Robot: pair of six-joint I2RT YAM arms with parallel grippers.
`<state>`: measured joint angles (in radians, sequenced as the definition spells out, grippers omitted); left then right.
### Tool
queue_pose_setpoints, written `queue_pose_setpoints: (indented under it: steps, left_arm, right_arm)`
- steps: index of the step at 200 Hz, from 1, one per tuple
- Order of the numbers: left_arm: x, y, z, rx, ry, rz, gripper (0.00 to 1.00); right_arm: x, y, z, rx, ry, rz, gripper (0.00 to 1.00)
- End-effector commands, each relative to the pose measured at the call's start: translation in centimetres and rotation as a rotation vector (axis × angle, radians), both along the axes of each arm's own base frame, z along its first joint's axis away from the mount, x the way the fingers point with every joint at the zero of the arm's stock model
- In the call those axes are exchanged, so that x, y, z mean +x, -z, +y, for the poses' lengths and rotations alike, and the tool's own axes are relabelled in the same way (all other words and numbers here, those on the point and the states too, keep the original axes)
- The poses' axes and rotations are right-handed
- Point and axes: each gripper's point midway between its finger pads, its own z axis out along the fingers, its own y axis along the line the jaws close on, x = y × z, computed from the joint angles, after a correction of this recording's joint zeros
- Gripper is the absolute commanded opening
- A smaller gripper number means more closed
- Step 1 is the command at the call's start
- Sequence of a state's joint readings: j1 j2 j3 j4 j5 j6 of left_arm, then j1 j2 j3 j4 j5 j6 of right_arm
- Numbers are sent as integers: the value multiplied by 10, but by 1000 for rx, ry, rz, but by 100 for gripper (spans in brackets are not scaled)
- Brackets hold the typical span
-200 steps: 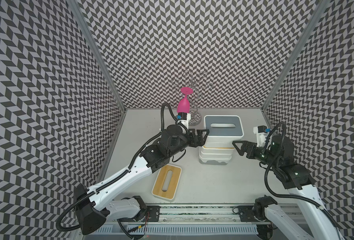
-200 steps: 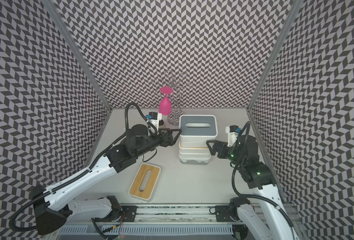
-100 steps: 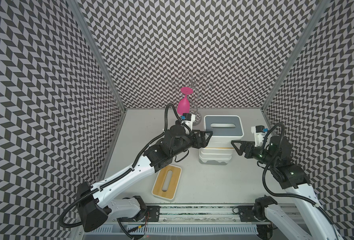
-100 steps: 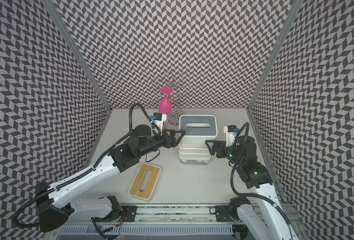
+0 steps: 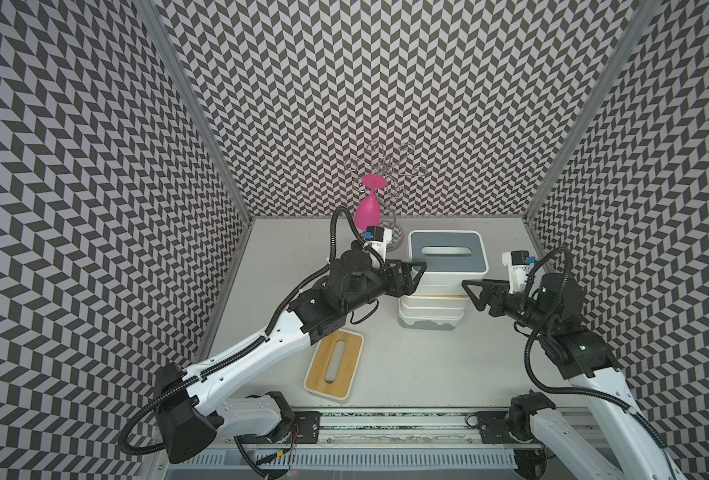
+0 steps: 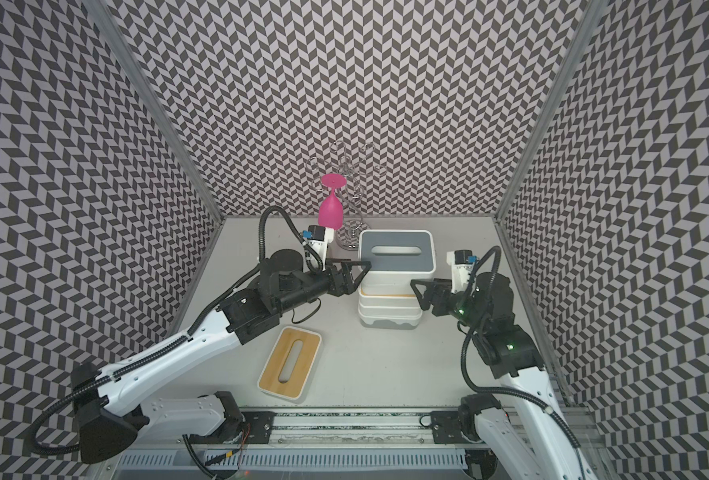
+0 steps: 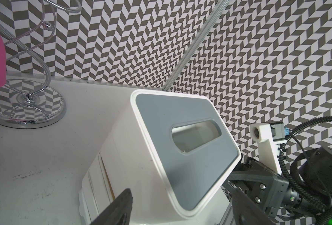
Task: Stack the tissue boxes
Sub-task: Place the tissue box at the tissue box.
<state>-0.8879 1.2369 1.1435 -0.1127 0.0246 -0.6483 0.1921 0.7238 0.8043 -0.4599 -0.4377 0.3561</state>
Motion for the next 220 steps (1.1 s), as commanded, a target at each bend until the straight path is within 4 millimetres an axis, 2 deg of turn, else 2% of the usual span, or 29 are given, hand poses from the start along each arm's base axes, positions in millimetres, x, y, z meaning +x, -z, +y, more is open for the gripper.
queue_pose_setpoints:
  steps: [1, 102, 220]
  left_arm:
    - [-2, -20, -5, -37, 20, -31, 81]
    - [-4, -20, -12, -33, 44, -32, 80]
    - [-5, -20, -11, -33, 44, -35, 80]
  right_arm:
    - [2, -16, 3, 3, -24, -90, 78]
    - [-2, -14, 6, 1, -45, -90, 71]
    - [3, -14, -2, -17, 5, -79, 63]
